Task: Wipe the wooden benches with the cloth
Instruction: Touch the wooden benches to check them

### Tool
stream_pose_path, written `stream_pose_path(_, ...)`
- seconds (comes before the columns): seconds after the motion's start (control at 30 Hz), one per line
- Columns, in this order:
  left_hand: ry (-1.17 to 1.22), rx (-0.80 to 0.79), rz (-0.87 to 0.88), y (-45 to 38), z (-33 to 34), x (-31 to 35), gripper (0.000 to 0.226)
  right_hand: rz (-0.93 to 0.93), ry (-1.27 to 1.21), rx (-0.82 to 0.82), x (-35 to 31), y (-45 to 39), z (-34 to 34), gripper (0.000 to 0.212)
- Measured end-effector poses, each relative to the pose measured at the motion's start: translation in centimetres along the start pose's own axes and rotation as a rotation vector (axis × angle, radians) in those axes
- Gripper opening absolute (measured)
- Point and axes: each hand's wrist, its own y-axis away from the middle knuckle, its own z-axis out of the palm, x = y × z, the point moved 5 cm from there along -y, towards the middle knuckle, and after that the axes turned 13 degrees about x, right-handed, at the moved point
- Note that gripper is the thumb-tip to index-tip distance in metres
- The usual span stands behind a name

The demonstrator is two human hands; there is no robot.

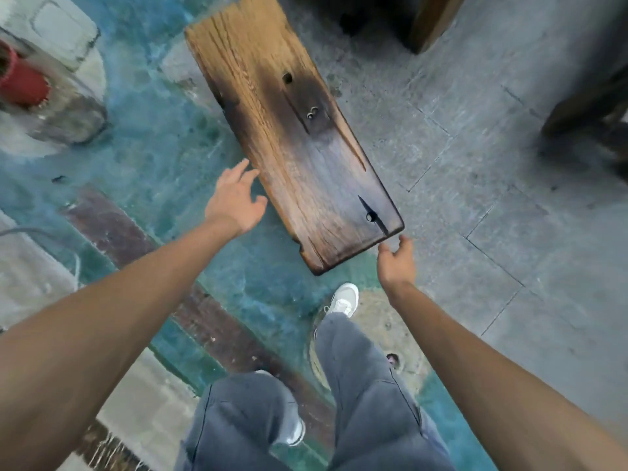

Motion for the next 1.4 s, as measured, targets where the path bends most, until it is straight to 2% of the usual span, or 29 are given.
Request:
stream_pose_path(0.17,-0.153,-0.136,0.14,-2.0,6.2,-0.6,0.057,0.065,-0.071,0.073,3.0,-0.3,6.9,0.051)
stream_pose_path(0.23,-0.177,-0.131,0.229,-3.0,9.9,-0.7,0.058,0.096,-0.153,0.124,5.6,-0.8,10.7,0.051)
stream_pose_path(0.33,-0.212,-0.045,0.452,-5.2,15.7,-0.6,0.061,0.039,-0.428,0.283,8.8,-2.1,17.0,0.056)
stream_pose_path(0.4,-0.23,-0.03,0.548,-5.8,18.4,-2.2,0.063,-0.01,-0.59,0.338,10.3,-1.7,20.7,0.069)
stream_pose_path(0.53,-0.252,0.066,0.778,-7.2,21.3,-4.0,0.06,-0.045,-0.782,0.424,10.9,-0.5,24.0,0.081)
stream_pose_path(0.63,-0.253,0.158,0.957,-9.2,23.5,-2.1,0.06,-0.092,-0.941,0.567,11.2,-1.4,24.7,0.076)
stream_pose_path(0.7,-0.197,0.213,1.018,-9.2,24.3,-1.8,0.063,-0.093,-1.044,0.663,11.4,-1.8,25.2,0.067)
stream_pose_path(0.77,-0.115,0.306,1.113,-9.2,24.9,-2.1,0.062,-0.154,-1.131,0.844,11.6,-1.8,25.4,0.058)
stream_pose_path(0.87,-0.081,0.375,1.157,-9.4,25.4,-2.5,0.065,-0.216,-1.227,0.958,11.8,-2.1,26.1,0.052)
stream_pose_path(1.0,-0.025,0.418,1.166,-9.4,25.5,-2.1,0.069,-0.233,-1.277,1.032,12.2,-2.5,26.4,0.056)
stream_pose_path(1.2,0.015,0.452,1.114,-9.7,26.3,-1.3,0.07,-0.196,-1.242,1.049,13.0,-4.0,25.5,0.05)
stream_pose_path(1.33,0.0,0.468,1.073,-10.3,28.2,3.5,0.073,-0.235,-1.064,1.064,13.2,-9.5,20.9,0.045)
stream_pose_path(1.4,-0.022,0.467,1.035,-11.1,29.2,6.8,0.074,-0.281,-1.095,1.046,12.8,-13.3,18.2,0.053)
